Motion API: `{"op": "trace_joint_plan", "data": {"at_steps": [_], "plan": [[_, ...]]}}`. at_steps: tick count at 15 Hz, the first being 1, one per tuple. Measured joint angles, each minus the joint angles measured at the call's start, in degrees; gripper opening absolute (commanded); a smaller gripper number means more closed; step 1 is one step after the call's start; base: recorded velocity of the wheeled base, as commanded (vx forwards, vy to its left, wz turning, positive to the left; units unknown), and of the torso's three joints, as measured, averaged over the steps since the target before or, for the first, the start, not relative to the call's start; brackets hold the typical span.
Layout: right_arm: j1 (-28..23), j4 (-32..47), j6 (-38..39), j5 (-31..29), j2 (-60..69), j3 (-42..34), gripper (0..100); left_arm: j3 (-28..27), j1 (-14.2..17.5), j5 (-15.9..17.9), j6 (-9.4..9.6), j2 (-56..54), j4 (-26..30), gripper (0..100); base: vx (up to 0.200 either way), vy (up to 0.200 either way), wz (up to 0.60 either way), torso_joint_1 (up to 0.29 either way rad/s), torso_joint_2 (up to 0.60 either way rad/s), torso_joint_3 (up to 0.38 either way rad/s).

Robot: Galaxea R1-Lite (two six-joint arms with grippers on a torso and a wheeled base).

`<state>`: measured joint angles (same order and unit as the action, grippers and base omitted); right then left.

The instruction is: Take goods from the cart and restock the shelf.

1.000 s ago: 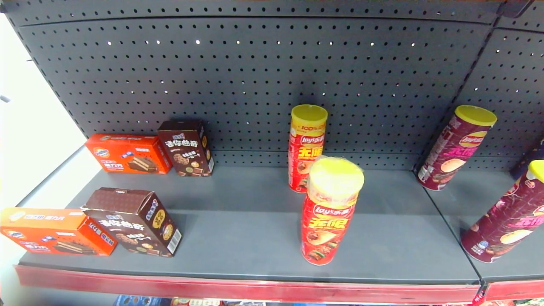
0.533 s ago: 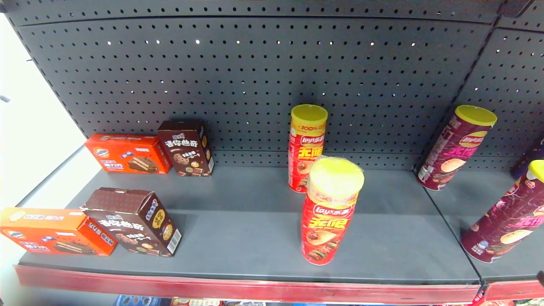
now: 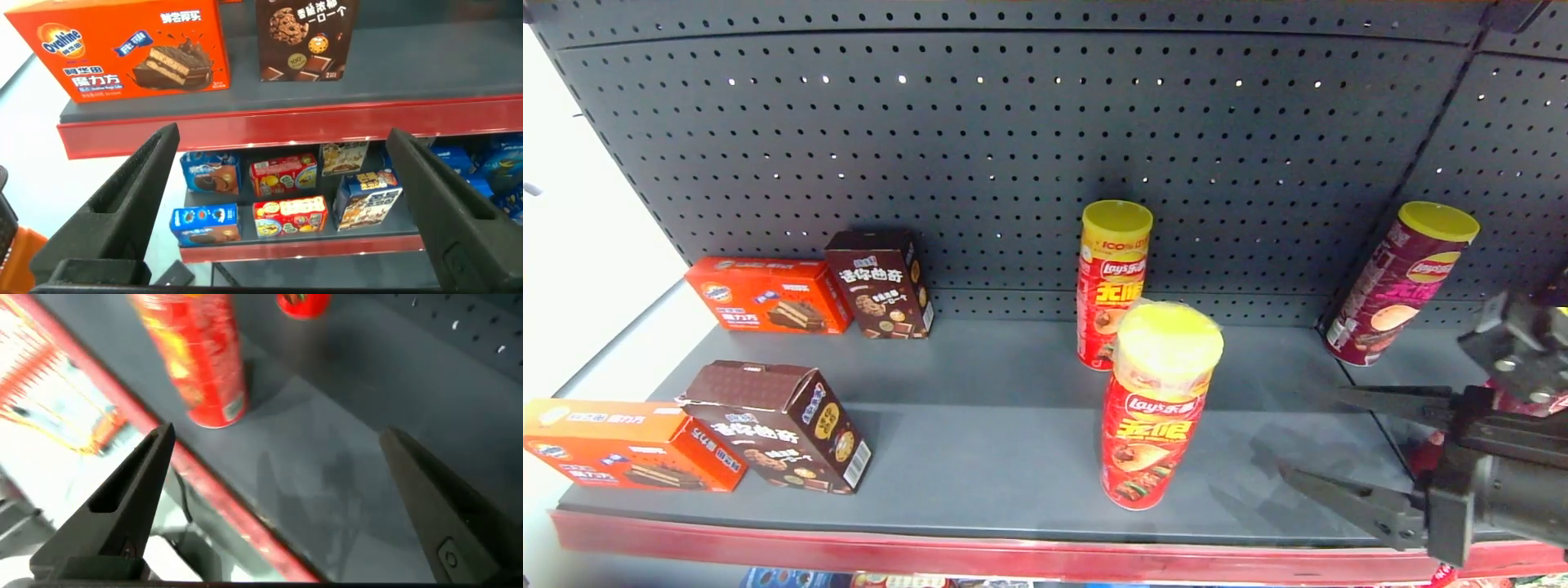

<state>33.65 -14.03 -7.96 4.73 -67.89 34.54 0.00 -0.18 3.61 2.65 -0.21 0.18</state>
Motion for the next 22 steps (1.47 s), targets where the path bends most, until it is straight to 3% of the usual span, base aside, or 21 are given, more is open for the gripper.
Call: {"op": "trace_joint_plan", "data": {"at_steps": [9,22], "plan": [[0.26,-0.48,-0.09,-2.9,-15.46,7.24,100,0.0,0.0,-0.11,-0.27,0.05,0.0,100,0.0,0.0,0.0,0.0,0.0,0.0],[-0.29,-0.57,-0.24,-2.74,-19.7,9.59,100,0.0,0.0,-0.55,-0.55,0.07,-0.02,100,0.0,0.0,0.0,0.0,0.0,0.0]]}}
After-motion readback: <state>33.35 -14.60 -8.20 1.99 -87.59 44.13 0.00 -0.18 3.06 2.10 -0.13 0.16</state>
